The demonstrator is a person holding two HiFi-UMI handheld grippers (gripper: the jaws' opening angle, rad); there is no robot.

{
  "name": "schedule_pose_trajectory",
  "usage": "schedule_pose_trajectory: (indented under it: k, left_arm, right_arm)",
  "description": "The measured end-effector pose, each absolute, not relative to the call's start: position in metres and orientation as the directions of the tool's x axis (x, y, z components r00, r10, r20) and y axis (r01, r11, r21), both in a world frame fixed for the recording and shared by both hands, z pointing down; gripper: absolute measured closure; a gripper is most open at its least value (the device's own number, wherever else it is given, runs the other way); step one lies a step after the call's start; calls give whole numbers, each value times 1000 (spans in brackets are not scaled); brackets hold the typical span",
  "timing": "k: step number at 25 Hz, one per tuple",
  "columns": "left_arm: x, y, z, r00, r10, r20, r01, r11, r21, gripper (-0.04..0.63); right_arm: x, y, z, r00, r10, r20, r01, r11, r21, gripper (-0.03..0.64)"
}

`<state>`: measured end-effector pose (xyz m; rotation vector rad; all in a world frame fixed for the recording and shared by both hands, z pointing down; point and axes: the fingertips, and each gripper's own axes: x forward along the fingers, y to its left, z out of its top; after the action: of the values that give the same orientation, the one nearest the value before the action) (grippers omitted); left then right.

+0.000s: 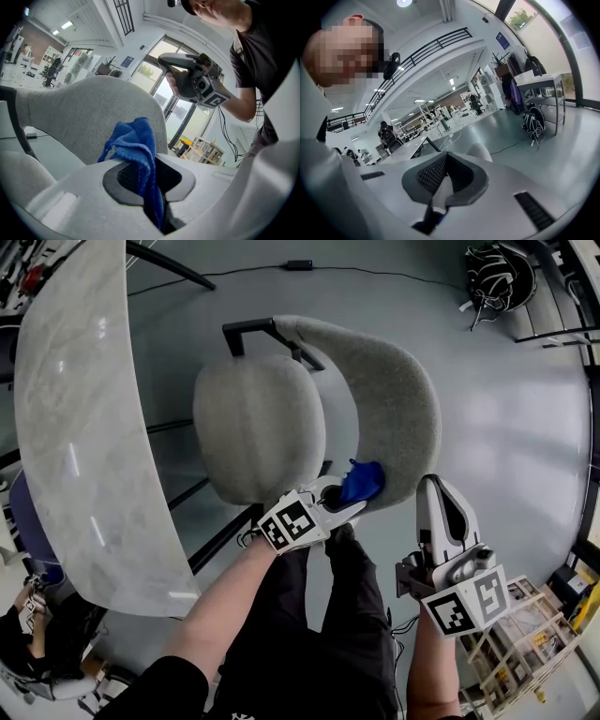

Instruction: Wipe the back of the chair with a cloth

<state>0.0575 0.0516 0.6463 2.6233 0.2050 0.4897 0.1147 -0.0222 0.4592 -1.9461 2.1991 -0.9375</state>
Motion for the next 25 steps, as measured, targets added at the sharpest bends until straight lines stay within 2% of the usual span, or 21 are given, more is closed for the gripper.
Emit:
schedule_pose_trajectory:
  k: [7, 13, 20, 25]
  left_arm:
    - [50, 52, 632, 935, 202, 291, 46, -883, 466, 538]
    - [50, -14, 623, 958, 29, 286, -90, -916, 392, 538]
    - [66, -102, 624, 960, -81, 266, -162, -940, 300, 538]
    - [75, -170, 634, 927, -256, 274, -316, -927, 203, 538]
  right_arm:
    - [116, -28, 452, -206, -918, 337, -883, 26, -469, 603]
    - [123, -29, 445, -192, -925, 329, -887, 21, -461, 603]
    - [130, -44, 461, -184, -919, 348, -914, 30, -404, 603]
    - [140, -59, 459, -170, -932, 321, -920, 33, -391, 603]
